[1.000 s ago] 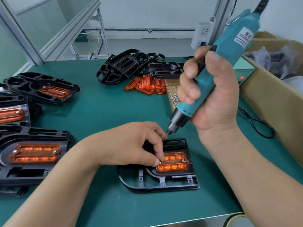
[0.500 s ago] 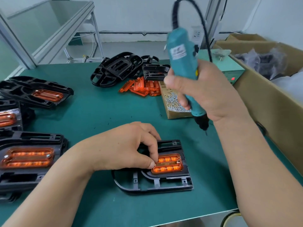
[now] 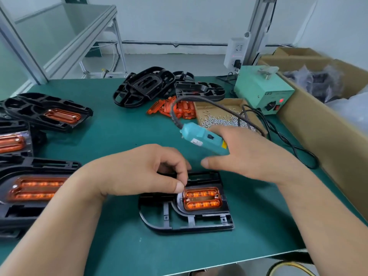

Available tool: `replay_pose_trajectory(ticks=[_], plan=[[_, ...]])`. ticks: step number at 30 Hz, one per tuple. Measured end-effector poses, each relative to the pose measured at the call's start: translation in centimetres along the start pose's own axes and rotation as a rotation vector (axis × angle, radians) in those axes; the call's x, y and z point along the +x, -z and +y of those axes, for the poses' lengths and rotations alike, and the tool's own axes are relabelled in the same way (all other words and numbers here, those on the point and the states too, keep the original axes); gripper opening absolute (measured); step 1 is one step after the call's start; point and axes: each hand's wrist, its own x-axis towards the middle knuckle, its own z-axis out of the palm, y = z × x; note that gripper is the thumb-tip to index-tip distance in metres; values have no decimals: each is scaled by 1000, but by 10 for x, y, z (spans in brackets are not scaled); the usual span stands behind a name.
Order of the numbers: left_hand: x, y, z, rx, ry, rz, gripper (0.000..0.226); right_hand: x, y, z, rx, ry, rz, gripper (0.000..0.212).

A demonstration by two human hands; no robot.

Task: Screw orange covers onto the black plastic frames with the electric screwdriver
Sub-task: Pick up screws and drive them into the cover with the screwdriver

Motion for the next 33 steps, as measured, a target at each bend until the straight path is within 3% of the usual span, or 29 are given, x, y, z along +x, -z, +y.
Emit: replay_pose_trajectory(ticks=[4, 9, 19, 25, 27, 30, 33], plan=[[-2, 7, -5, 133, 59, 37, 5, -30, -14, 9, -36, -55, -56, 70], [-3, 6, -6, 137, 91, 47, 9, -40, -28, 0, -60, -80, -109, 88], [-1, 5, -7, 63, 75, 26, 11, -38, -31, -7, -170, -78, -132, 80], [-2, 7, -9, 82, 77, 28, 5, -35, -28, 3, -87, -77, -145, 88], [-3, 8, -10, 92, 81, 31, 7, -34, -23, 8, 15, -66, -129, 82], [-3, 10, -12, 104, 80, 28, 9, -31, -13, 18, 162, -60, -25, 56], [-5, 14, -15, 98, 106, 55, 14, -20, 0, 24, 470, -75, 141, 40]])
